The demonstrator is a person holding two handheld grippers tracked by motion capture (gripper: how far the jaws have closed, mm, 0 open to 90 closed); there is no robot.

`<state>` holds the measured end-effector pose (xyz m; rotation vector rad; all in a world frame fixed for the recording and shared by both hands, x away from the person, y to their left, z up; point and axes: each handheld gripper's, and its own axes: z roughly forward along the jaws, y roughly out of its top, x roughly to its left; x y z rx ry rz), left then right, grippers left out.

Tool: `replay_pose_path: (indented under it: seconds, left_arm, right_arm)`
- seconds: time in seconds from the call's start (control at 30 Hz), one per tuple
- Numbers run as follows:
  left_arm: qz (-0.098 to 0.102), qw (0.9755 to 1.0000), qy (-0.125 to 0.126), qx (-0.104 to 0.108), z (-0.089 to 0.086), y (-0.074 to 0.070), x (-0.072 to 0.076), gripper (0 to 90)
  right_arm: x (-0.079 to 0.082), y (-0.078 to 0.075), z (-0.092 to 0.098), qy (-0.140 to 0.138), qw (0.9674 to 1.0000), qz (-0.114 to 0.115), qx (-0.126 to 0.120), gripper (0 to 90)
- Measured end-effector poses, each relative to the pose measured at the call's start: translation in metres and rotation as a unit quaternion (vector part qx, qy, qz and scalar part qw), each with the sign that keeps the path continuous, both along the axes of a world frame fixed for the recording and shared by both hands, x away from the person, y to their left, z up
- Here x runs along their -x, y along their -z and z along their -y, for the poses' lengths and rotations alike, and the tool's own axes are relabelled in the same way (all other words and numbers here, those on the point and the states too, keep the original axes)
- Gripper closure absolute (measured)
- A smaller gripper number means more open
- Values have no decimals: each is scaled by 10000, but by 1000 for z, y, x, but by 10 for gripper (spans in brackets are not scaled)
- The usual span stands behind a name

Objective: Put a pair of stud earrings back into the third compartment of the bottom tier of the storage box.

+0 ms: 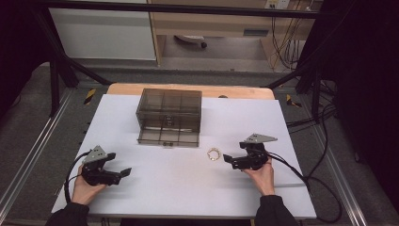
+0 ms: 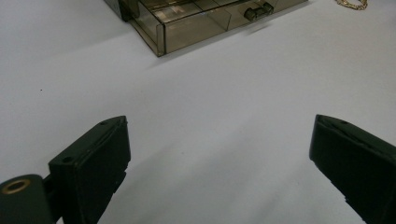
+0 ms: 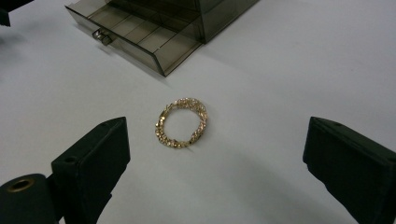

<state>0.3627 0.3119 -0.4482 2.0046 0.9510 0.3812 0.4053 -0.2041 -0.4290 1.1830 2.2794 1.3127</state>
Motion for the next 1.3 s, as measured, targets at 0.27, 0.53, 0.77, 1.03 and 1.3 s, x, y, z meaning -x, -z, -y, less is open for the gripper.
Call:
replay_pose_path:
  seconds: [0.27,0.53,0.77,1.03,1.3]
  left_arm:
    - [-11,10000,-6,-7,0,0,0,52]
    - [-29,10000,-12,-18,0,1,0,53]
    - [-35,10000,-18,-21,1,1,0,55]
    - [-41,10000,0,-44,1,1,-1,56]
    - [-53,10000,4,-51,1,2,-1,58]
  right_arm:
    - [-12,1,-18,-134,9998,-17,168,173]
    - [-21,10,-25,-192,9996,-109,186,351]
    - [-28,16,-28,-203,9993,-224,210,536]
    - [-32,21,-30,-177,9991,-340,194,652]
    - [-34,29,-33,-202,9984,-440,292,789]
